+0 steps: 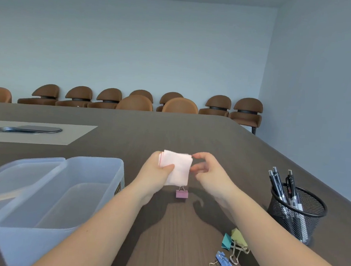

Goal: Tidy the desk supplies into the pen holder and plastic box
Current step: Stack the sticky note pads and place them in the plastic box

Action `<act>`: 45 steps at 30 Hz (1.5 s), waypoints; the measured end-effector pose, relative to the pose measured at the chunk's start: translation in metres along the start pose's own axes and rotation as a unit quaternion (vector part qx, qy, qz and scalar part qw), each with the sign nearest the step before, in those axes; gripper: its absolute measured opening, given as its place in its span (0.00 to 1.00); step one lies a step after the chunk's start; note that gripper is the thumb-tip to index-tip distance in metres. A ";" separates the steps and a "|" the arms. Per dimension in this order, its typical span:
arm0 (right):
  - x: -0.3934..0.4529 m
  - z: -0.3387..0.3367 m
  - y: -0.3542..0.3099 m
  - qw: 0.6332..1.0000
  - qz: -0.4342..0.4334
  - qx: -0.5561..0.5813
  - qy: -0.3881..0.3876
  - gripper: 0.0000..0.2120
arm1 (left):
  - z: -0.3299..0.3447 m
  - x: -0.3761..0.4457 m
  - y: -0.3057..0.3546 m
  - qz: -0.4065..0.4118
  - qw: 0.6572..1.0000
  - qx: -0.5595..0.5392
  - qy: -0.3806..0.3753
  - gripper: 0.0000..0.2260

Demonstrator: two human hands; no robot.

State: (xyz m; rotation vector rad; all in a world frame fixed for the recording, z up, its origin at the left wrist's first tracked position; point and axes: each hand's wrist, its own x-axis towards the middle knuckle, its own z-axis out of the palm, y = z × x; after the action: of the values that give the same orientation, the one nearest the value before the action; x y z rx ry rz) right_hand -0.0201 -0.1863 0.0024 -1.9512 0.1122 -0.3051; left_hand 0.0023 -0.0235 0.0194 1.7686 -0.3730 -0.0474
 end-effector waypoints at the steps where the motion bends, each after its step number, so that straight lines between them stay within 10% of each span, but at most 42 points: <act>1: 0.000 -0.002 -0.009 1.000 0.000 -0.013 -0.001 0.23 | -0.008 0.001 0.010 -0.001 1.000 -0.002 0.010 0.11; 22: 0.004 0.116 -0.113 0.976 0.045 -0.145 -0.157 0.23 | -0.177 0.007 -0.013 -0.133 0.965 0.136 0.179 0.09; 27: 0.002 0.146 -0.107 0.943 0.077 -0.234 -0.223 0.15 | -0.179 0.006 -0.049 -0.216 0.921 0.314 0.080 0.20; 40: -0.002 0.151 -0.113 0.925 0.027 -0.303 -0.227 0.15 | -0.160 0.009 -0.065 -0.074 0.766 0.638 0.028 0.17; 45: -0.001 0.150 -0.111 0.924 0.022 -0.303 -0.231 0.17 | -0.148 0.008 -0.067 -0.055 0.806 0.586 -0.059 0.09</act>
State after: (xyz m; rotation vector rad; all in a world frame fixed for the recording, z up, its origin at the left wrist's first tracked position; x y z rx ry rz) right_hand 0.0111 -0.0086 0.0500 -2.5770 -0.0692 0.2620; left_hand 0.0593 0.1264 -0.0085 3.0381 -0.4201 -0.0042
